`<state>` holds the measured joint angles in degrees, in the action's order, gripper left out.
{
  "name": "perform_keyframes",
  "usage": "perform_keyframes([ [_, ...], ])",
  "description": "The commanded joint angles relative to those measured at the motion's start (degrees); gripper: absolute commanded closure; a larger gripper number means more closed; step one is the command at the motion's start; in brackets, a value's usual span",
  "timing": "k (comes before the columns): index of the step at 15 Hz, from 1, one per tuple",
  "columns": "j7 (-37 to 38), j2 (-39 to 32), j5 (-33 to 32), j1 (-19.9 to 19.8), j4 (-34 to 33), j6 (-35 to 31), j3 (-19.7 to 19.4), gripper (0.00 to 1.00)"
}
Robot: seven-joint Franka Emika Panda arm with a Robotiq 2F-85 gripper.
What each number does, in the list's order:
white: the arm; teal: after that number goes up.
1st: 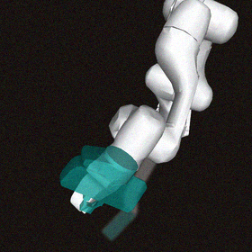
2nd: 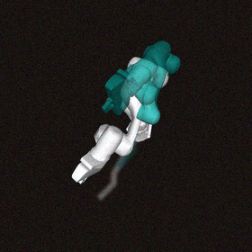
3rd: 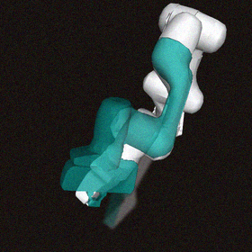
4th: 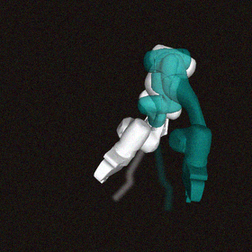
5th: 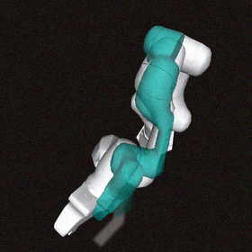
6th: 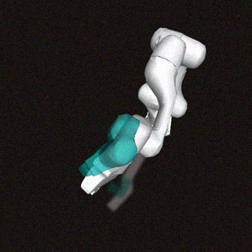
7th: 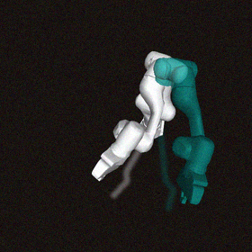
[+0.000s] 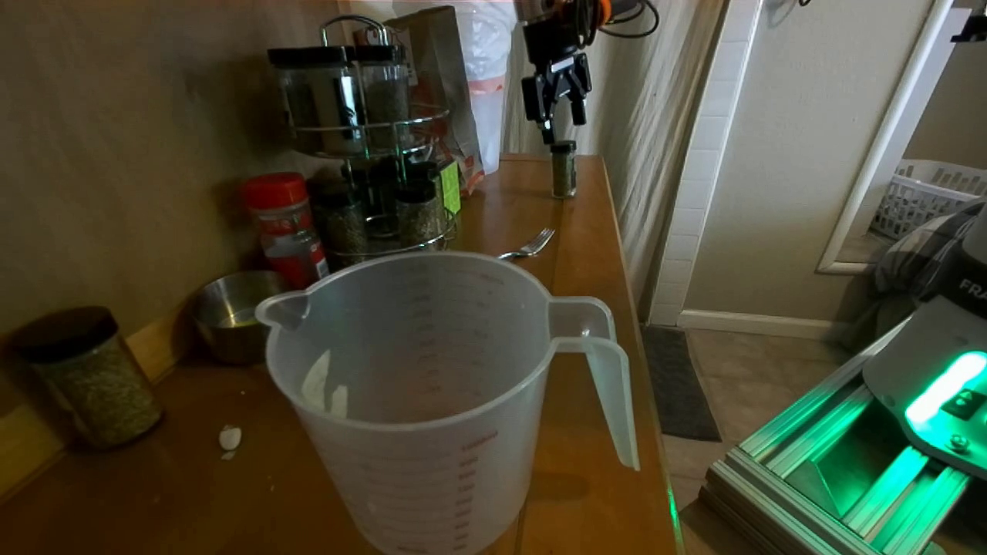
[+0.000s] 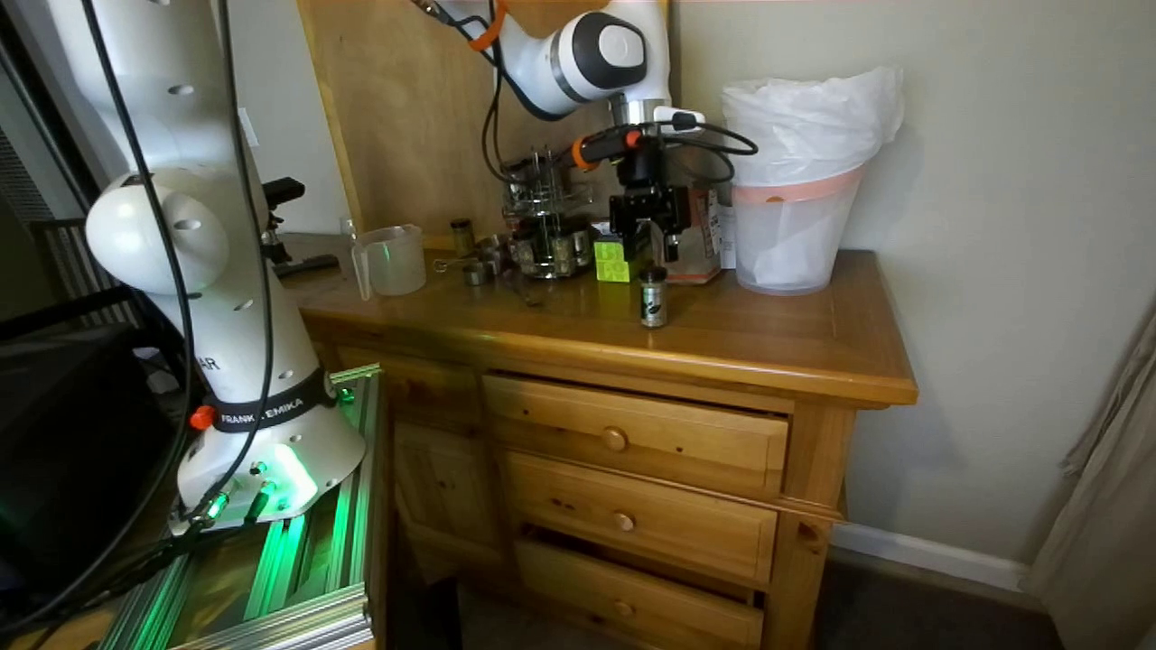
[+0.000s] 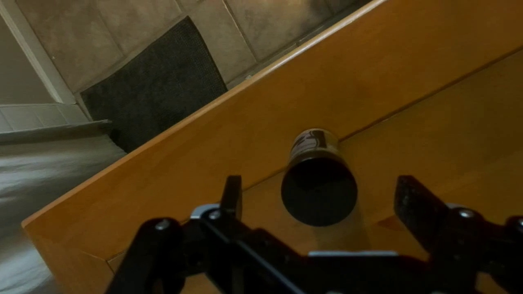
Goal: Pick up the jar from the right side of the counter and put it on the stand.
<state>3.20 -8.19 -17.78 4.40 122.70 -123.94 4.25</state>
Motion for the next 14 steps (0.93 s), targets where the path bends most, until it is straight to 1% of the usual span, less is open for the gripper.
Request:
perform_keyframes([
  [1,-0.5,-2.2,0.3,0.1,-2.1,2.3,-0.7,0.12],
  [2,-0.8,-2.2,0.6,0.0,-1.9,2.8,-0.9,0.14],
  [3,-1.0,-2.3,1.0,-0.1,-1.7,3.2,-0.9,0.2],
  [4,-1.5,-2.4,1.5,-0.2,-1.5,3.6,-1.0,0.16],
  [8,-5.4,-3.1,4.9,-0.7,-1.7,5.0,-0.5,0.2],
  [9,-6.8,-3.3,6.2,-0.8,-1.7,5.1,-0.4,0.19],
  [11,-9.0,-3.4,8.3,-0.9,-1.8,5.3,-0.3,0.2],
  [13,-9.7,-3.5,9.1,-0.8,-2.0,5.4,-0.4,0.21],
  [14,-9.7,-3.5,9.0,-0.8,-2.0,5.3,-0.6,0.16],
])
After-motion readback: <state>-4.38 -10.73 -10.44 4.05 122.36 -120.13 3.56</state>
